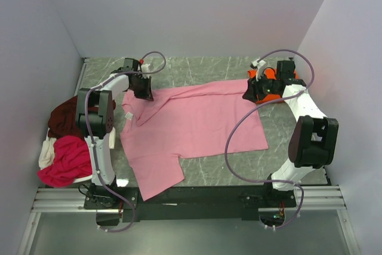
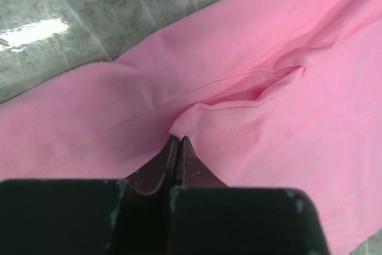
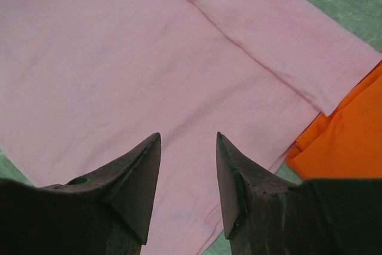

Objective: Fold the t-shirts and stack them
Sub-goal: Fold the tshirt

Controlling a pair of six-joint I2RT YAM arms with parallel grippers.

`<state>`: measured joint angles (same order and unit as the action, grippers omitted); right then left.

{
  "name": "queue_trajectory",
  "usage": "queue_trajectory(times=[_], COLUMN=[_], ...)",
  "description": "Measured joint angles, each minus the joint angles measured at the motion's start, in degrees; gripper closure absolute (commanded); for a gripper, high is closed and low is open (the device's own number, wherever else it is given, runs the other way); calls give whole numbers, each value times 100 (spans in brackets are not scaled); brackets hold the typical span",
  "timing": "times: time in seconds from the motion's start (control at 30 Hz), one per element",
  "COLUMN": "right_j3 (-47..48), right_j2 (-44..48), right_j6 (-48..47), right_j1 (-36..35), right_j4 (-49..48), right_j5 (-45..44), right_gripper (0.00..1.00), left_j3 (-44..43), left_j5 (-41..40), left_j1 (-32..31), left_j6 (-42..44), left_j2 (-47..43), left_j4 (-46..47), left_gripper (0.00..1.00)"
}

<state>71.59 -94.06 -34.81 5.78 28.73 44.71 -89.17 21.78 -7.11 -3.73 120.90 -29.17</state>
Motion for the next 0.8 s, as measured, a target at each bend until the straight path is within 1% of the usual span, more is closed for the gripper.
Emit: queue_trajectory(times=[0.17,0.2,0.27,0.3,0.37,0.4,0.43,0.47,0.5,0.57,0.7,0.8], right_j3=[0,0,0,0,0,0,0,0,0,0,0,13], right_j2=[0,0,0,0,0,0,0,0,0,0,0,-2], right_j6=[0,-2,0,0,0,-2,0,-2,-2,-2,-2,-122], right_j1=[50,66,98,120,162,184,203,219,227,236,236,236], right_j4=[2,2,2,2,2,4,4,4,4,4,11,142], right_j5=[46,59,83,92,107,114,122,127,131,138,149,192], right_gripper=[50,50,50,50,50,50,50,50,50,50,50,50], left_j3=[13,42,164,249,374,404,424,452,496,599,942,1204], left_j5=[186,238,332,382,387,358,269,85,-109,-369,-1012,-1340], left_j1=[-155,-229,-474,-638,-1016,-1228,-1421,-1665,-1867,-2009,-1969,-1810], left_j6=[-7,-17,-39,-48,-90,-125,-146,-219,-273,-297,-297,-302], left_j2=[-42,-85,-236,-339,-505,-562,-595,-627,-669,-776,-1460,-2249], left_j4=[-28,-24,-20,0,2,0,0,-7,-37,-33,-66,173], left_gripper=[99,98,91,73,45,13,2,0,1,0,1,0])
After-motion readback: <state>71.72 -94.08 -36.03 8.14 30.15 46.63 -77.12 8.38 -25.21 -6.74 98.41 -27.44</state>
